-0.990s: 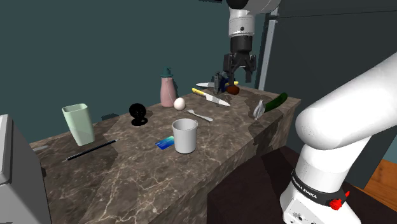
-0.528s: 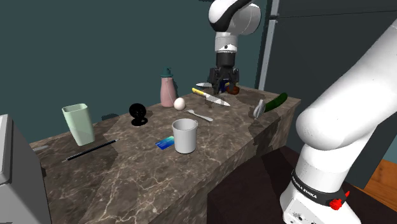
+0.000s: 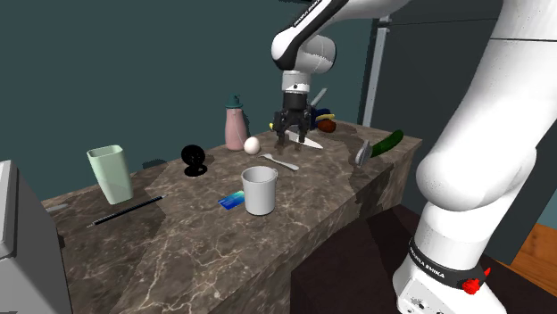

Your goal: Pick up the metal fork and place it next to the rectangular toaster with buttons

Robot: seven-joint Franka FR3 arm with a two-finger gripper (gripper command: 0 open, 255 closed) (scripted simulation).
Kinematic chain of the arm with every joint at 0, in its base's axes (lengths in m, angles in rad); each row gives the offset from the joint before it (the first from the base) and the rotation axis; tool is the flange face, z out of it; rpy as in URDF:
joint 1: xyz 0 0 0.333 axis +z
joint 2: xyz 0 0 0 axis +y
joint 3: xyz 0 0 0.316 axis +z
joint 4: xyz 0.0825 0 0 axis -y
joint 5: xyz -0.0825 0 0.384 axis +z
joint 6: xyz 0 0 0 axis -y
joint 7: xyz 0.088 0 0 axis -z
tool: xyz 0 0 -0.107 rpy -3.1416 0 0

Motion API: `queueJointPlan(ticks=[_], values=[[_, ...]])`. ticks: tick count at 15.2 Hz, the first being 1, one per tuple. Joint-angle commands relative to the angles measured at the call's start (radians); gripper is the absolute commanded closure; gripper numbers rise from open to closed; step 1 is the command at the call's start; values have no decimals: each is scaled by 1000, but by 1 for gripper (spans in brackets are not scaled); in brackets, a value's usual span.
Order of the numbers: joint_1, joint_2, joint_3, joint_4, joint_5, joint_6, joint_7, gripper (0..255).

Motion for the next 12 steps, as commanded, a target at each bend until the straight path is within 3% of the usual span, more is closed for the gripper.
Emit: queueJointPlan(ticks=[1,4,12], values=[[6,72,4,44,14,34,-14,0],[11,173,11,115,31,72,-32,0],[21,220,20,65,43,170,-38,0]])
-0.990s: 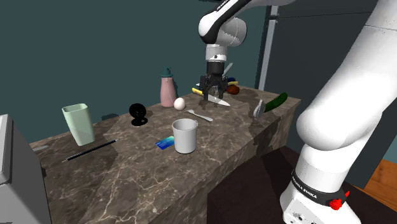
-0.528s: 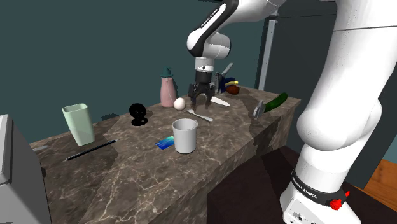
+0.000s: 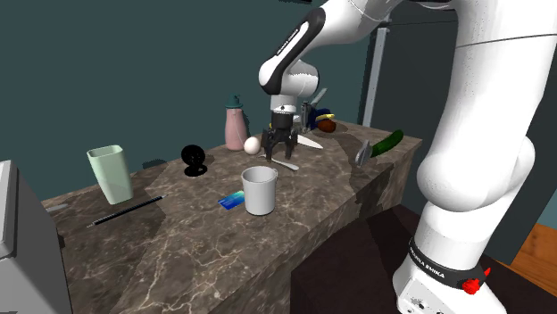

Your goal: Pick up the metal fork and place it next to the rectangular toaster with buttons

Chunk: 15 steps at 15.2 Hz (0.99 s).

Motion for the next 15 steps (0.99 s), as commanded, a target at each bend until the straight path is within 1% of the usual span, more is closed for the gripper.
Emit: queueJointPlan(ticks=[1,7,8,15], values=[[1,4,1,-7,2,11,-2,0],[1,4,1,-7,2,11,-2,0],[1,4,1,-7,2,11,-2,255],[0,3,1,-6,2,10,-2,255]])
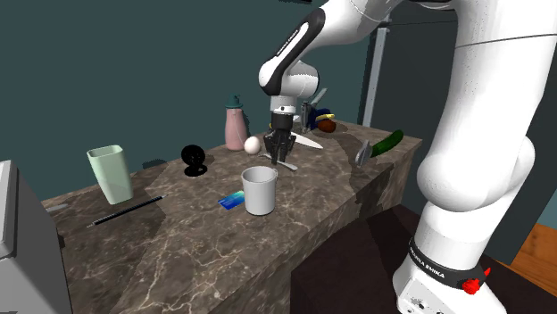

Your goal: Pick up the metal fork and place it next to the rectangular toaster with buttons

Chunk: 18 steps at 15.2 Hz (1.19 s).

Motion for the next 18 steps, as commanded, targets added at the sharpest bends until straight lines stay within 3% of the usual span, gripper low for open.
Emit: queueJointPlan(ticks=[1,18], values=[[0,2,0,-2,0,0,0,255],[-5,-112,-5,85,-19,-198,39,255]])
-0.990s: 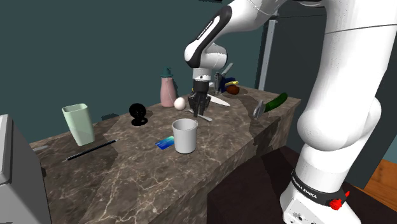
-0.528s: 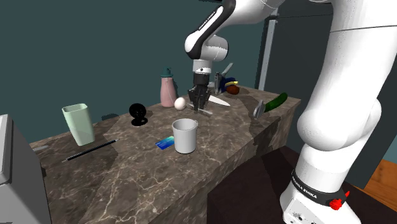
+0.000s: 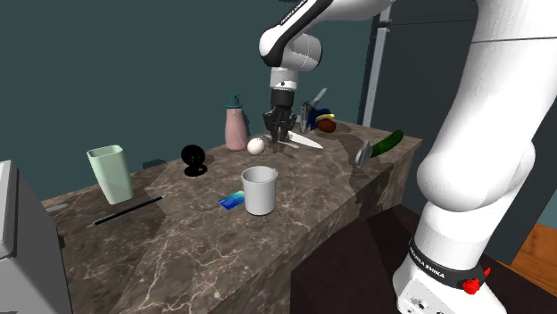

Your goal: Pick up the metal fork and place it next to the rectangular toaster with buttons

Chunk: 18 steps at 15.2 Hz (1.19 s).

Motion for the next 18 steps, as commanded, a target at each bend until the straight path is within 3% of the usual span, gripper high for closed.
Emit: queueJointPlan(ticks=[1,18], values=[[0,-12,0,12,-2,-24,5,255],[-5,-76,-5,168,-14,-241,42,255]])
